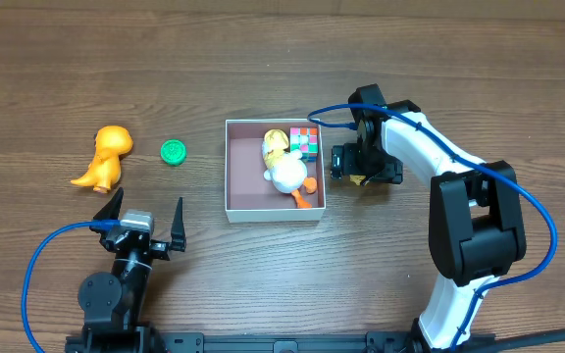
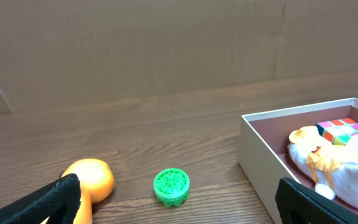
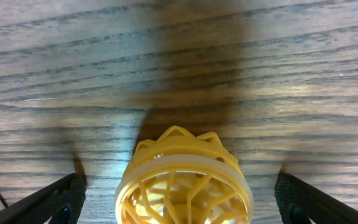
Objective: Pack container
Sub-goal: 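Lift the yellow lattice object with the right gripper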
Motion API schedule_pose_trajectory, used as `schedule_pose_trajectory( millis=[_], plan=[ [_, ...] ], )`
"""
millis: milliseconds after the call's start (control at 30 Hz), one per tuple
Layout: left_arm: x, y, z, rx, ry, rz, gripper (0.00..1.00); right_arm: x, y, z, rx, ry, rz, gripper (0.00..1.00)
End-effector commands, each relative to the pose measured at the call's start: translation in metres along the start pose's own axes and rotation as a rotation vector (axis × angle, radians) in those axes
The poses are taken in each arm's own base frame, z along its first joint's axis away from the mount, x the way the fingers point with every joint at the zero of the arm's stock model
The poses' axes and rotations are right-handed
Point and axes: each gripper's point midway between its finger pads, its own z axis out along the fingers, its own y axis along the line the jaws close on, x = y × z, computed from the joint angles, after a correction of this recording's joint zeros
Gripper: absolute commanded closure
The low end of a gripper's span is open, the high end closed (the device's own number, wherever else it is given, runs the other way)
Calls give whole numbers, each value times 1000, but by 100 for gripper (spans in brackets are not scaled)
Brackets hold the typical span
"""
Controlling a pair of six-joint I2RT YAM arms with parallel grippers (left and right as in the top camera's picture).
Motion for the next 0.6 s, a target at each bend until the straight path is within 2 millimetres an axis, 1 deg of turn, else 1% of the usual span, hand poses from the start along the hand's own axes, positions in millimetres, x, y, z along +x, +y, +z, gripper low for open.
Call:
schedule_pose_trajectory(
  millis=[0, 200, 233, 267, 333, 533, 567],
  plan=[
    [0, 2, 0, -11, -6, 9, 0, -3, 1, 0, -6, -14, -7, 0],
    [0, 2, 0, -11, -6, 9, 0, -2, 1, 0, -6, -14, -7, 1],
    [0, 2, 0, -11, -6, 9, 0, -2, 1, 0, -6, -14, -6, 4],
    [0, 2, 0, -11, -6, 9, 0, -2, 1, 0, -6, -14, -6, 13],
    [0, 2, 0, -11, -6, 9, 0, -3, 1, 0, -6, -14, -6, 18],
    [0, 2, 0, -11, -6, 9, 0, -3, 1, 0, -6, -14, -6, 19],
    [0, 2, 0, -11, -6, 9, 0, -3, 1, 0, -6, -15, -6, 20]
  ],
)
